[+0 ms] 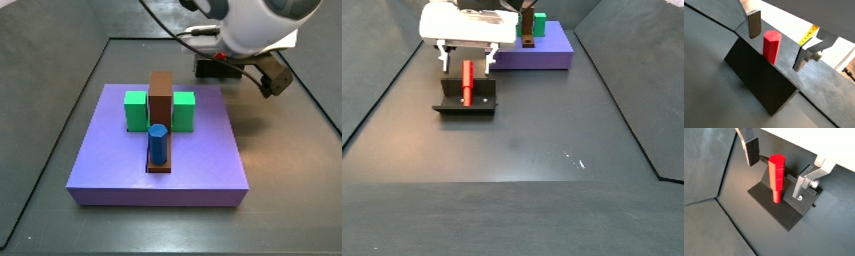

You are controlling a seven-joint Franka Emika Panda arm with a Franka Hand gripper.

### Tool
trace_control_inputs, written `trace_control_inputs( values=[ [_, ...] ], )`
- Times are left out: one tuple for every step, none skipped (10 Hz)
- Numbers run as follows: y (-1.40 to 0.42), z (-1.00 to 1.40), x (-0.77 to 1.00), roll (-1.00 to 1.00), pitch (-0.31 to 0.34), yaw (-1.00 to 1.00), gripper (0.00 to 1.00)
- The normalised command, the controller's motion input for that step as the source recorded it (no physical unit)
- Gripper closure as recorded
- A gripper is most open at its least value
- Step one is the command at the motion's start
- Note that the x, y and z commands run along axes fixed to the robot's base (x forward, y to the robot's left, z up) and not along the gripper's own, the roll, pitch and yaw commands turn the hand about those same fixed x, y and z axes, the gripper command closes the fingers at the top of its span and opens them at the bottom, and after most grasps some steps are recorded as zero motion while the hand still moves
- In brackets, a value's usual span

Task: Pick up the red object. Move up. Place the red object on the fixture. Regrasp the red object. Move to above the board. Insert the red object.
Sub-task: Regrasp the red object.

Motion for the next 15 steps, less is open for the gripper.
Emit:
trace_control_inputs(
  values=[
    [-0.06, 0.0, 0.0, 0.0, 0.0, 0.0, 0.0],
    [-0.09, 0.0, 0.0, 0.0, 0.0, 0.0, 0.0],
    [-0.05, 0.0, 0.0, 0.0, 0.0, 0.0, 0.0],
    [-0.06, -0.04, 0.0, 0.0, 0.0, 0.01, 0.0],
    [-0.05, 0.0, 0.0, 0.0, 0.0, 0.02, 0.0],
    [0.0, 0.0, 0.0, -0.03, 0.0, 0.0, 0.0],
    [-0.04, -0.08, 0.12, 0.04, 0.0, 0.09, 0.0],
    [0.0, -0.1, 0.21, -0.19, 0.0, 0.21, 0.0],
    [0.02, -0.01, 0.08, -0.26, -0.006, 0.15, 0.0],
    [0.08, 0.0, 0.0, -0.33, -0.069, 0.2, 0.0],
    [0.05, 0.03, 0.0, -0.32, -0.071, 0.28, 0.0],
    [0.0, 0.0, 0.0, -0.11, 0.0, 0.21, 0.0],
    [0.0, -0.04, 0.0, 0.0, 0.0, 0.13, 0.0],
    [0.0, -0.04, 0.0, 0.0, 0.0, 0.0, 0.0],
    [0.0, -0.04, 0.0, 0.0, 0.0, 0.0, 0.0]
  ],
)
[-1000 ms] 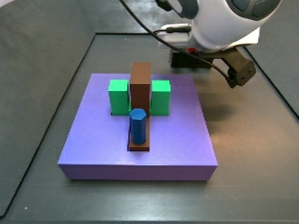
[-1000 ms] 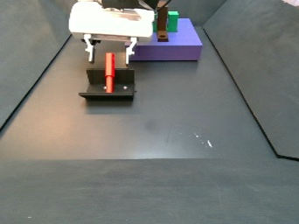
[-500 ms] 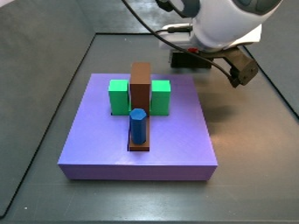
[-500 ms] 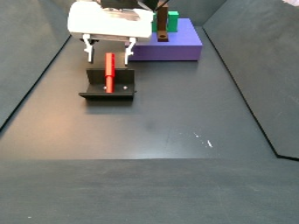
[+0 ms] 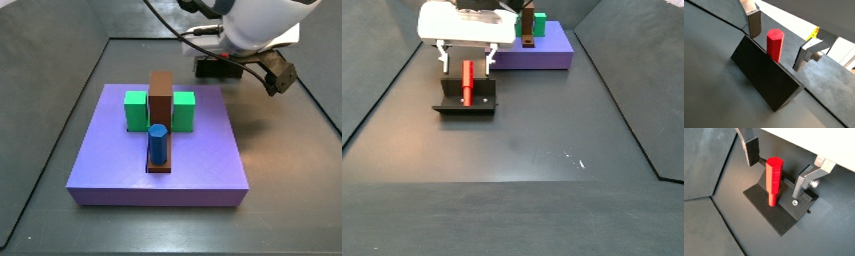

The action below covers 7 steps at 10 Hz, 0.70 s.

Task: Pick up the red object. Move up. Place the red object on the fixture. Regrasp the red object. Move to above the board. Insert the red object.
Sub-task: Regrasp the red object.

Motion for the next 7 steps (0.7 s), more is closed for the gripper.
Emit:
trace_control_inputs(
  values=[
    [0.0, -0.04, 0.0, 0.0, 0.0, 0.0, 0.0],
    [0.0, 0.0, 0.0, 0.0, 0.0, 0.0, 0.0],
    [0.0, 0.0, 0.0, 0.0, 0.0, 0.0, 1.0],
    [0.0, 0.0, 0.0, 0.0, 0.0, 0.0, 1.0],
    [0.0, 0.0, 0.0, 0.0, 0.0, 0.0, 1.0],
    [0.0, 0.0, 0.0, 0.0, 0.0, 0.0, 1.0],
    [0.0, 0.0, 0.0, 0.0, 0.0, 0.0, 1.0]
  ],
)
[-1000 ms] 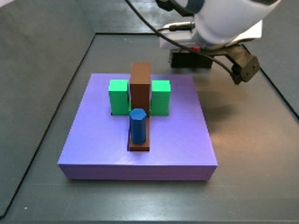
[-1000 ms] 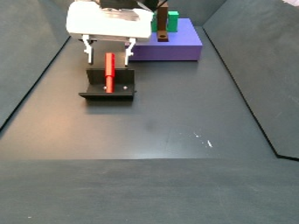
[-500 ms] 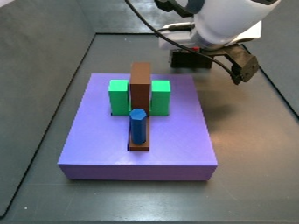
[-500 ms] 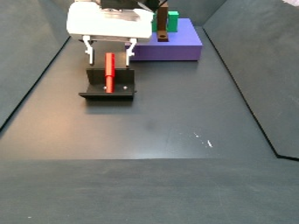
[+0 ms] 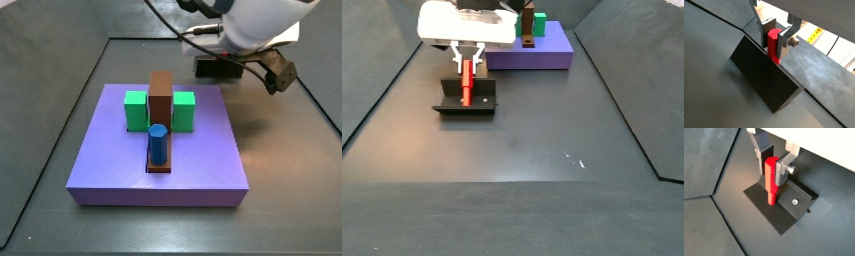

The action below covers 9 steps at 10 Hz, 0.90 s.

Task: Pick up the red object. Move up. Place the red object on the fixture. Regrasp the red object. Move to above the board. Insert the red object.
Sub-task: Regrasp the red object.

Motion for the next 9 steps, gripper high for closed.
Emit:
trace_control_inputs(
  values=[
    [0.0, 0.0, 0.0, 0.0, 0.0, 0.0, 1.0],
    [0.0, 0.0, 0.0, 0.0, 0.0, 0.0, 1.0],
    [0.0, 0.0, 0.0, 0.0, 0.0, 0.0, 1.0],
    [0.0, 0.0, 0.0, 0.0, 0.0, 0.0, 1.0],
    [0.0, 0.0, 0.0, 0.0, 0.0, 0.0, 1.0],
    [0.0, 0.0, 0.0, 0.0, 0.0, 0.0, 1.0],
    [0.0, 0.0, 0.0, 0.0, 0.0, 0.0, 1.0],
    [0.0, 0.0, 0.0, 0.0, 0.0, 0.0, 1.0],
    [0.0, 0.0, 0.0, 0.0, 0.0, 0.0, 1.0]
  ],
)
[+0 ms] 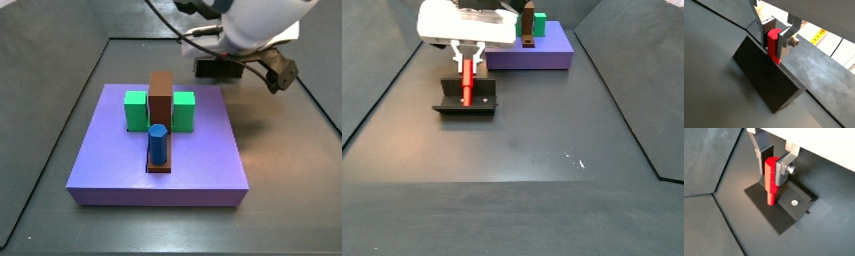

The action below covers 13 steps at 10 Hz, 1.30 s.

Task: Pick up the red object. Move up. Place the red object on the fixture. Regrasp the red object. Move to above the board. Insert the red object.
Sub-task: Regrasp the red object, then move to above the board.

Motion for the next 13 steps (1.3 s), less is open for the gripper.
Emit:
trace_control_inputs(
  values=[
    [0.0, 0.0, 0.0, 0.0, 0.0, 0.0, 1.0],
    [0.0, 0.0, 0.0, 0.0, 0.0, 0.0, 1.0],
    [0.0, 1.4, 0.0, 0.0, 0.0, 0.0, 1.0],
    [-0.02, 1.4, -0.03, -0.04, 0.026, -0.06, 1.0],
    [-0.03, 1.4, -0.06, -0.1, 0.024, -0.08, 1.0],
    [0.0, 1.4, -0.07, -0.09, 0.006, -0.04, 1.0],
    [-0.02, 1.4, -0.05, -0.07, 0.038, -0.03, 1.0],
    [-0.03, 1.4, -0.06, -0.03, 0.063, -0.02, 1.0],
    [-0.02, 1.4, -0.06, -0.01, 0.06, -0.01, 1.0],
    [-0.03, 0.91, -0.03, -0.01, 0.065, 0.01, 1.0],
    [-0.02, 0.65, -0.01, -0.01, 0.073, 0.02, 1.0],
    [-0.02, 0.29, 0.02, 0.0, 0.083, 0.03, 1.0],
    [-0.02, 0.2, 0.02, 0.0, 0.096, 0.03, 1.0]
  ],
)
